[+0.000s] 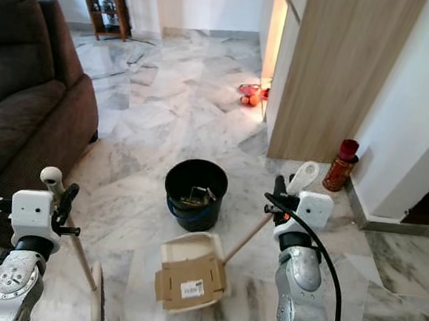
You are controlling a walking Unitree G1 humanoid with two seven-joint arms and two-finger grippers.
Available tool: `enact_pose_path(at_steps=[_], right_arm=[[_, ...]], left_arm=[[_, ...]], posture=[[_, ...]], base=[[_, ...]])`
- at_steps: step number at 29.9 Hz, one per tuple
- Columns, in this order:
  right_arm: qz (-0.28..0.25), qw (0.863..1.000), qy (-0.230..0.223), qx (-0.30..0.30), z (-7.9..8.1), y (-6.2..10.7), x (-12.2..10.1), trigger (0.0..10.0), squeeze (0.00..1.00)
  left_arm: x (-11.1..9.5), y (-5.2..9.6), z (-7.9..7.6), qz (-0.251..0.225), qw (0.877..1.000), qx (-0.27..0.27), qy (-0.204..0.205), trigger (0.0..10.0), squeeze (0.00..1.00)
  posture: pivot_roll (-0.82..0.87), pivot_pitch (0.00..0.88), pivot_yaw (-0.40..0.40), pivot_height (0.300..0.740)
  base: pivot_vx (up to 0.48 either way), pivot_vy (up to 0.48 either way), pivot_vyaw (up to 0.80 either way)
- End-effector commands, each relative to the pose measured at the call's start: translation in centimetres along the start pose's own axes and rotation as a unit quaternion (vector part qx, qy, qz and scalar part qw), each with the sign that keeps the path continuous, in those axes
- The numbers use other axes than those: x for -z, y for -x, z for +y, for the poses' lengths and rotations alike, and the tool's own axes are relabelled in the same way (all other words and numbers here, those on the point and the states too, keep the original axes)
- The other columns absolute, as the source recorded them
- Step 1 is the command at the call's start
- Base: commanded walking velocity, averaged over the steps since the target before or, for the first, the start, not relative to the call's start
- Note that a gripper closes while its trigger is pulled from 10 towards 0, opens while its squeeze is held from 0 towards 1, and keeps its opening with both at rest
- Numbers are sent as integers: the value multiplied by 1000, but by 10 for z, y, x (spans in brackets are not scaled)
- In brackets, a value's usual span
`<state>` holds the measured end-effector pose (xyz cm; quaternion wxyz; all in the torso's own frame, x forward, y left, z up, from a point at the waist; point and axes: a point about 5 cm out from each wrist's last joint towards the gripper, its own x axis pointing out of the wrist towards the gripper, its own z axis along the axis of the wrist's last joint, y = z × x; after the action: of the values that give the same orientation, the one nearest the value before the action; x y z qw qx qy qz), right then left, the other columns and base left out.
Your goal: Sweep floor
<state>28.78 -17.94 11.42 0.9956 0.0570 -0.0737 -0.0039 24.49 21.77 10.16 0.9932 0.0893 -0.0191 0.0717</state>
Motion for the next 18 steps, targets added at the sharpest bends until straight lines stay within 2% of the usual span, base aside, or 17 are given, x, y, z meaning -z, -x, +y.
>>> enact_pose_path(at_steps=[1, 10, 18], right_arm=[[-57, 998, -12, -16, 7, -9, -27, 10000, 0], [-78, 997, -12, -26, 11, -11, -45, 10000, 0], [-130, 991, -29, -29, 19, -20, -79, 10000, 0]], left_arm=[[-8, -2, 4, -24, 1000, 0, -12, 10000, 0], [-9, -2, 4, -25, 1000, 2, -14, 10000, 0], [-8, -2, 3, -24, 1000, 2, -14, 10000, 0]], posture=[[143, 39, 57, 740], [145, 44, 58, 740], [145, 42, 58, 740]], base=[[0, 0, 0], [0, 0, 0], [0, 0, 0]])
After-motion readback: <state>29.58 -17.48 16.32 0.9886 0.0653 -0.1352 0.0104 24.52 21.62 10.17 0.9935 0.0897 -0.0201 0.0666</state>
